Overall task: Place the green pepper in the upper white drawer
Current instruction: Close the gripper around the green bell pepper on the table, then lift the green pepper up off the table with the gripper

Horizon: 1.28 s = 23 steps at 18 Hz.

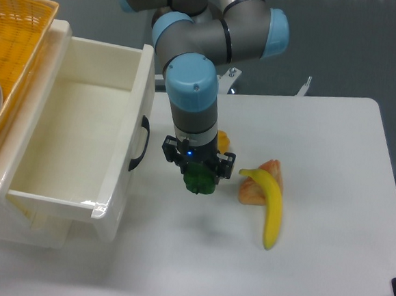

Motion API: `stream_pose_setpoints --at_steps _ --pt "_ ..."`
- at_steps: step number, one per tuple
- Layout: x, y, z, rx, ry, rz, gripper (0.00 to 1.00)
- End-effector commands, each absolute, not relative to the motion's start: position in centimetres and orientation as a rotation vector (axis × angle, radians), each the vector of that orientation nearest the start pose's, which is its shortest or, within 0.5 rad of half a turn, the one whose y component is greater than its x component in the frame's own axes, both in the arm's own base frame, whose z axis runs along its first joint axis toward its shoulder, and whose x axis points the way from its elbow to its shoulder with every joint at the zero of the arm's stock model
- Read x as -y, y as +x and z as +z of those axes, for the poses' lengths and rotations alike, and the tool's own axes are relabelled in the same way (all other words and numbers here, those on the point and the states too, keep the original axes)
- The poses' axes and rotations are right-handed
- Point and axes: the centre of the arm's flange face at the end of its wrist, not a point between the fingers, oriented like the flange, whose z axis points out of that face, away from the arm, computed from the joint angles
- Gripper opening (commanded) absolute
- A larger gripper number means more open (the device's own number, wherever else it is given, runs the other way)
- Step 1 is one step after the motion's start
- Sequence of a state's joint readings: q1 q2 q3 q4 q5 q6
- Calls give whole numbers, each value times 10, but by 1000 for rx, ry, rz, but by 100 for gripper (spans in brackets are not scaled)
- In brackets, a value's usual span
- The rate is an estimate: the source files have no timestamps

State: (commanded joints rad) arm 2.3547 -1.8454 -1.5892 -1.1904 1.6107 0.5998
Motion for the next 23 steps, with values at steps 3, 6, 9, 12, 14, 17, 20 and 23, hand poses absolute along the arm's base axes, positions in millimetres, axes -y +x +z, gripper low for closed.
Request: stream_pose_setpoints --at_steps 3,6,9,12,14,17,20,23 --pt "-514 -330 370 291 -3078 135 50" --pt "-514 -332 379 309 -3063 149 50" --pt "-515 -330 381 311 -3048 127 50" --pt "-510 -325 390 312 -3058 111 50" --pt "-510 -324 390 311 -3057 105 50" --pt "-506 -314 402 306 -3038 35 50" --pt "-499 -311 416 317 -3034 15 50" --pt "-487 -308 432 343 -3020 -53 51"
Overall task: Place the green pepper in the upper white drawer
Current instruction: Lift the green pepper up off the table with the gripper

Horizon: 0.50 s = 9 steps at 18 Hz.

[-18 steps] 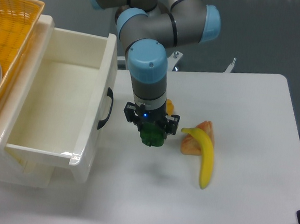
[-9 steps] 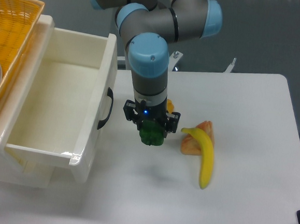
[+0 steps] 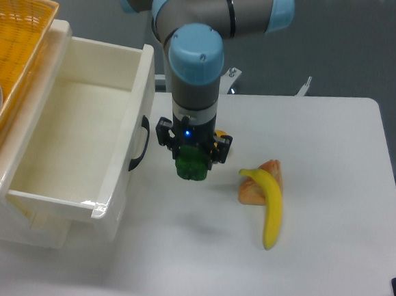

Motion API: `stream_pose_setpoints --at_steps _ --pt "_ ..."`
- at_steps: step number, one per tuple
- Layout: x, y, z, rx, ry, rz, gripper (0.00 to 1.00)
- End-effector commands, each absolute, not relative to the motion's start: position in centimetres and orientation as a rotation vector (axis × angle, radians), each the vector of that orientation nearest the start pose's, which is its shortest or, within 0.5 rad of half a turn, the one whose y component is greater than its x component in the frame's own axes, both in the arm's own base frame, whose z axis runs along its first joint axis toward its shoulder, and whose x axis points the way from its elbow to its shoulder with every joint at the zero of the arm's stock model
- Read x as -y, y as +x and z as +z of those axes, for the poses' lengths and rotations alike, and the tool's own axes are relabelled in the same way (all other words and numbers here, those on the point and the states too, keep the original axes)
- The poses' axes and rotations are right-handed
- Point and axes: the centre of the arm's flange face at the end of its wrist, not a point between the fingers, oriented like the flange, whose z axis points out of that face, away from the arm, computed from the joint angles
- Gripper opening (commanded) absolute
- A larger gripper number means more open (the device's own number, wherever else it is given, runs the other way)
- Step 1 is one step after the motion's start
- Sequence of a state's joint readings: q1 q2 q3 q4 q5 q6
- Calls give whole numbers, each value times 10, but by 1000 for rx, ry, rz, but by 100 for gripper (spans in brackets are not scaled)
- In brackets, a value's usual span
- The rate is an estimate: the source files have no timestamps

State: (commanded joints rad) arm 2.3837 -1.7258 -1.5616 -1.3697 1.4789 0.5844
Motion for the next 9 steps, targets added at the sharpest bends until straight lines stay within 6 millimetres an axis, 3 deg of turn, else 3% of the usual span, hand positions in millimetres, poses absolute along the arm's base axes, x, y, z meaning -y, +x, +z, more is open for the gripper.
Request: stream_pose_setpoints --at_steps 6,9 --pt "-465 -312 466 439 -2918 -125 52" --pt "-459 -308 474 486 -2907 -176 53"
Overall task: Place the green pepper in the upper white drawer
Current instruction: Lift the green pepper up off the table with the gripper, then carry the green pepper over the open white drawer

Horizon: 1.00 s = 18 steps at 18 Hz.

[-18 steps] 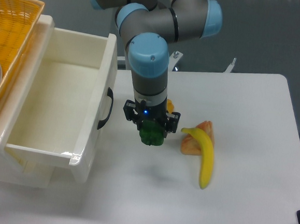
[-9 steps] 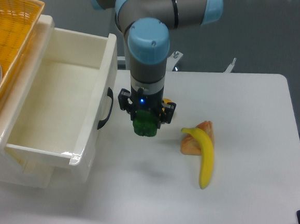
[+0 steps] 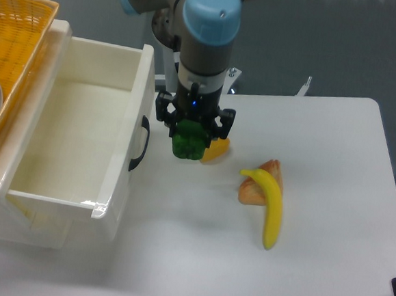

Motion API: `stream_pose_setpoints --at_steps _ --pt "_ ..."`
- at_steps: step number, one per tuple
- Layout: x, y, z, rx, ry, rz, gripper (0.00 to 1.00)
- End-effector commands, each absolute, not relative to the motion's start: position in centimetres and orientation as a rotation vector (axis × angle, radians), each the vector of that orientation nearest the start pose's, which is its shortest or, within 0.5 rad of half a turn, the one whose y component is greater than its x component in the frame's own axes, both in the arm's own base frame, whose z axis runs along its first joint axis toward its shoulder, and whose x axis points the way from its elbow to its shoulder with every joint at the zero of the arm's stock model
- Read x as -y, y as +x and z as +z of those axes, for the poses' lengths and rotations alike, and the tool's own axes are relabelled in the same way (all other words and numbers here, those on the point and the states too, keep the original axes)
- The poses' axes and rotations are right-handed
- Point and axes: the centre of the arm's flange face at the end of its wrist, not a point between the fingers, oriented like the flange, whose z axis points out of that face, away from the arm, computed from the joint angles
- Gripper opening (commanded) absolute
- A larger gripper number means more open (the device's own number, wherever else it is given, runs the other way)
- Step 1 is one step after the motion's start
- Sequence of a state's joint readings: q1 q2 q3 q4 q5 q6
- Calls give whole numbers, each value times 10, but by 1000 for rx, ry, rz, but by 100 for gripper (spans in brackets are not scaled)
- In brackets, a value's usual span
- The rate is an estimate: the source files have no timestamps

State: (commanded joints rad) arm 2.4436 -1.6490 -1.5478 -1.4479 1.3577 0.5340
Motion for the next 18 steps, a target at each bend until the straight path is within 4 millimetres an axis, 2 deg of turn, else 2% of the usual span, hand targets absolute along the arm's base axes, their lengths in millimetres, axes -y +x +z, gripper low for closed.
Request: stream_pose_setpoints --at_steps 6,10,12,18 --pt "-456 -293 495 610 -2821 -262 53" --pt "-450 -290 506 615 -2801 -255 53" --pt "-446 -282 518 607 -2776 -264 53" --pt "-440 -267 540 627 -2708 -298 53"
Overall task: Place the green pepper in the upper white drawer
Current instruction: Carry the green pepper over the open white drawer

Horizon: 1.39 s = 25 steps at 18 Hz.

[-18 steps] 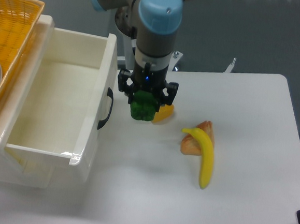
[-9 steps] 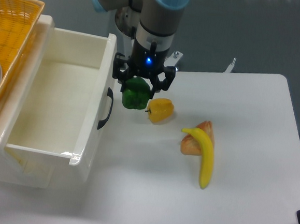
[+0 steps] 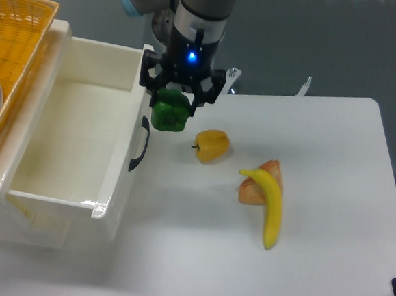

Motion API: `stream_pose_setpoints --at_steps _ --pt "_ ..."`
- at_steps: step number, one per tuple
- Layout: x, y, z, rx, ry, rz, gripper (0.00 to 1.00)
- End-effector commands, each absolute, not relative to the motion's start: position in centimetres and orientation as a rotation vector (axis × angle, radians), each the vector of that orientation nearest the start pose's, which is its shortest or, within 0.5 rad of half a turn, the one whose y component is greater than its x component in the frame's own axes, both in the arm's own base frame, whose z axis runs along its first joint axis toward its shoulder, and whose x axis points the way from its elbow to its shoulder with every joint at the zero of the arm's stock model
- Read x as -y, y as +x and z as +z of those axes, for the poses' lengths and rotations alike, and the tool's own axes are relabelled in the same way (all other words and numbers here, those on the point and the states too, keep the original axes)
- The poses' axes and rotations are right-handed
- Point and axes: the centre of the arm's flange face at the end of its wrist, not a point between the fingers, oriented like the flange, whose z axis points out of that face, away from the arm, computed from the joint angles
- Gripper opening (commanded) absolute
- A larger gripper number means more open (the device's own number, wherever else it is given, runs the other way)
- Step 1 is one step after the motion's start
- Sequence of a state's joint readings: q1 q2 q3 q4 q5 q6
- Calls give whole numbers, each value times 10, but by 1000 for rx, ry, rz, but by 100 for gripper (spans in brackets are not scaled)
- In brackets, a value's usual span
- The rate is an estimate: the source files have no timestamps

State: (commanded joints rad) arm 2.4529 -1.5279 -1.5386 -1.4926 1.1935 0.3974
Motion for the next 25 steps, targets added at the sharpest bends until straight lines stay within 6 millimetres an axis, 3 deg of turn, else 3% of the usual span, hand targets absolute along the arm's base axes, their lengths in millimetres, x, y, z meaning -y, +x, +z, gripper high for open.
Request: stream_pose_setpoints --at_steps 4,8,21,25 --pt "-441 -260 535 627 -2728 -333 53" --pt "-454 -238 530 568 -2742 -375 54" --pt "-477 -202 517 477 -2781 -429 56" --pt "-481 -193 516 446 -2787 -438 62"
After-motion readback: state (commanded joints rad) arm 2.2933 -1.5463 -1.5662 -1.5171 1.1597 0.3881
